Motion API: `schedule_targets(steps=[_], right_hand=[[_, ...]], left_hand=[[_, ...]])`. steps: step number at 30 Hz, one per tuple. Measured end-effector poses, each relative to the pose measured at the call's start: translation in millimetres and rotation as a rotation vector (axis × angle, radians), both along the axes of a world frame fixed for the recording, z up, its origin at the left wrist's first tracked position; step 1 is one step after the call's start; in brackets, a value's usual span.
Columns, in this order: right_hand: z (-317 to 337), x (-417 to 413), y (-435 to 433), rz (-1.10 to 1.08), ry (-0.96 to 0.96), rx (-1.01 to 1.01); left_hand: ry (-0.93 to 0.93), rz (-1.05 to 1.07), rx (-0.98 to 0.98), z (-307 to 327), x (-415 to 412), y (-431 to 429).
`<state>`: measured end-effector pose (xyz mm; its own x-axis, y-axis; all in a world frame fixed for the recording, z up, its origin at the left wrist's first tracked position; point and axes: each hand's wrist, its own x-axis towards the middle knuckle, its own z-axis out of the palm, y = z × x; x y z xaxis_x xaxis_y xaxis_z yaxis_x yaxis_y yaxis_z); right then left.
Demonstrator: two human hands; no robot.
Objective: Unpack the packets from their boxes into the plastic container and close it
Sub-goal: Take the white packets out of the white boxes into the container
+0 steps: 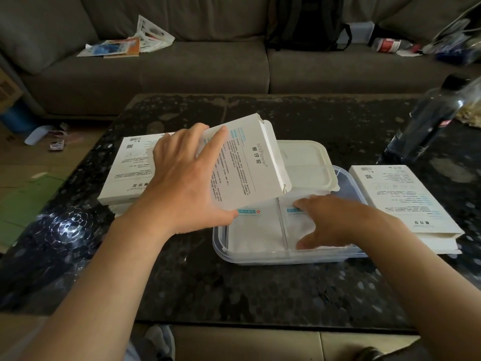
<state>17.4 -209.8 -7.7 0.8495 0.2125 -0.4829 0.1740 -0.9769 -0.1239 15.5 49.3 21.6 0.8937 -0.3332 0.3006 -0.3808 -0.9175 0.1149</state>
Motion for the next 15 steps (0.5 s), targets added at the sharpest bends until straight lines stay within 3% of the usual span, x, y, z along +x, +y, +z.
schedule_targets(steps=[7, 12, 15], right_hand=[[11.6, 7.4, -8.6, -0.076, -0.068, 0.096], [52.1, 11.3, -10.3, -0.271, -0.347, 0.710], [60.1, 4.0, -0.7, -0.282, -0.305, 0.953]], left_hand=[[0.009, 0.002, 0.006, 0.7, -0.1, -0.6], [0.021, -0.018, 0.047, 0.6, -0.8, -4.0], [0.013, -0.048, 0.051, 0.1, -1.7, -6.9]])
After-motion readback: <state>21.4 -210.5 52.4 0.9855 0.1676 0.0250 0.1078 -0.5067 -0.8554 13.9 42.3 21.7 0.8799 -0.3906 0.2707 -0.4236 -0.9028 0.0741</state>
